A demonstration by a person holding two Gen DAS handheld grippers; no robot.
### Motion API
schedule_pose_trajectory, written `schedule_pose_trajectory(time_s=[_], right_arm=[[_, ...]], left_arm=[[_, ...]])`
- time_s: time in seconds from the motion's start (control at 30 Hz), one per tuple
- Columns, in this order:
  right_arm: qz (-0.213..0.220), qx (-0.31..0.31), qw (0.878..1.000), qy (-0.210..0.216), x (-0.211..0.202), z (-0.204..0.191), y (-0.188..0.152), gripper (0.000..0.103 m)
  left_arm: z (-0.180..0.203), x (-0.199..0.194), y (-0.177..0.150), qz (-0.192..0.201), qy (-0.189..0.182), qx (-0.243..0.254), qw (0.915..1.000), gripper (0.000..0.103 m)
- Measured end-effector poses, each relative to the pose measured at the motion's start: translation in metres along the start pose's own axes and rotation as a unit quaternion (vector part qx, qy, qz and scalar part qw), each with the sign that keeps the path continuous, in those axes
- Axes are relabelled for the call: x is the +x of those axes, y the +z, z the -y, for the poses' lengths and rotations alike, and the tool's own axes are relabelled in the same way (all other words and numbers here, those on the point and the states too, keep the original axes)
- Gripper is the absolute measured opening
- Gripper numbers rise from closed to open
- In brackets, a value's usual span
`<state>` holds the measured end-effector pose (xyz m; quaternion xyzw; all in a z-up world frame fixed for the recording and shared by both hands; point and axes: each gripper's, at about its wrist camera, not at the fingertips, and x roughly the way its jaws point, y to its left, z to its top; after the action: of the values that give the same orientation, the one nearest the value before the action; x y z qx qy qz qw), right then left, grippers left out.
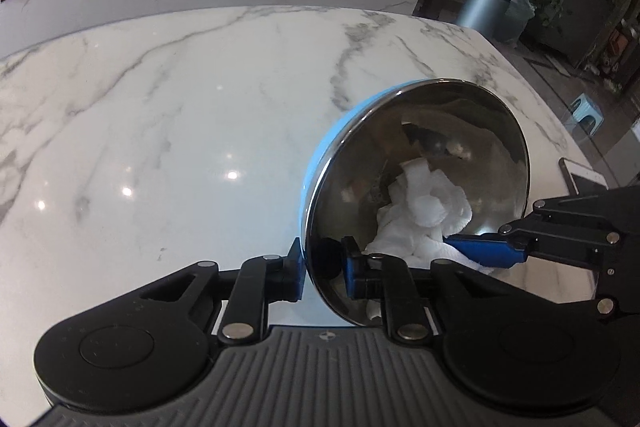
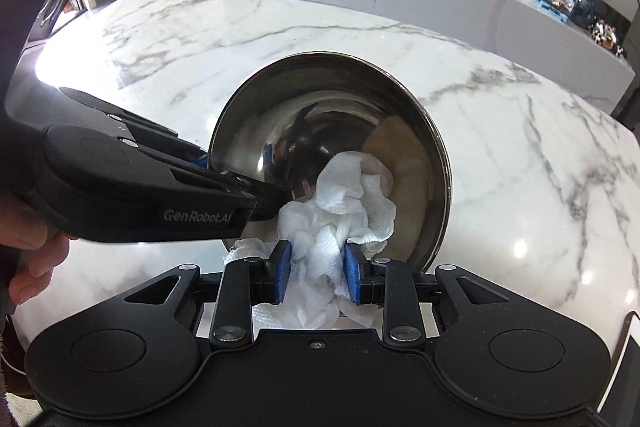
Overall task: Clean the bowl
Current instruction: 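Hold the tilted bowl with the left gripper while the right wipes deep inside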
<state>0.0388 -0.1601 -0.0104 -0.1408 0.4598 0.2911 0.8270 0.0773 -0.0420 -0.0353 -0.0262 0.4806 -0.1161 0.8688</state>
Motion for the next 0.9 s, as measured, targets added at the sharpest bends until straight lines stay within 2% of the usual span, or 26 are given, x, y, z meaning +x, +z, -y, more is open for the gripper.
schedule_pose_trajectory(time_s=[0.23,0.47,0.57,0.67,0.8,0.9], right_arm=[[0.012,-0.083,0.994,-0.076,0.002,-0.019,-0.007,0.026],[0.022,-0.161,0.976,-0.145,0.005,-0.038,-0.014,0.026],[0.019,-0.171,0.973,-0.152,0.008,-0.039,-0.015,0.026],[0.013,-0.153,0.978,-0.141,0.011,-0.031,-0.012,0.026],[0.006,-0.089,0.991,-0.100,0.010,-0.012,-0.001,0.026],[0.004,-0.062,0.995,-0.084,0.010,-0.004,0.003,0.026]], left_arm=[[0.011,-0.005,-0.001,-0.004,0.024,0.043,0.9988,0.017],[0.011,-0.008,-0.002,-0.007,0.029,0.053,0.9981,0.016],[0.010,-0.009,-0.002,-0.007,0.026,0.051,0.9983,0.016],[0.006,-0.010,0.000,-0.002,0.017,0.037,0.9992,0.017],[0.000,-0.007,-0.001,0.004,0.009,0.013,0.9999,0.030],[-0.002,-0.003,-0.001,0.001,-0.001,0.002,1.0000,0.035]])
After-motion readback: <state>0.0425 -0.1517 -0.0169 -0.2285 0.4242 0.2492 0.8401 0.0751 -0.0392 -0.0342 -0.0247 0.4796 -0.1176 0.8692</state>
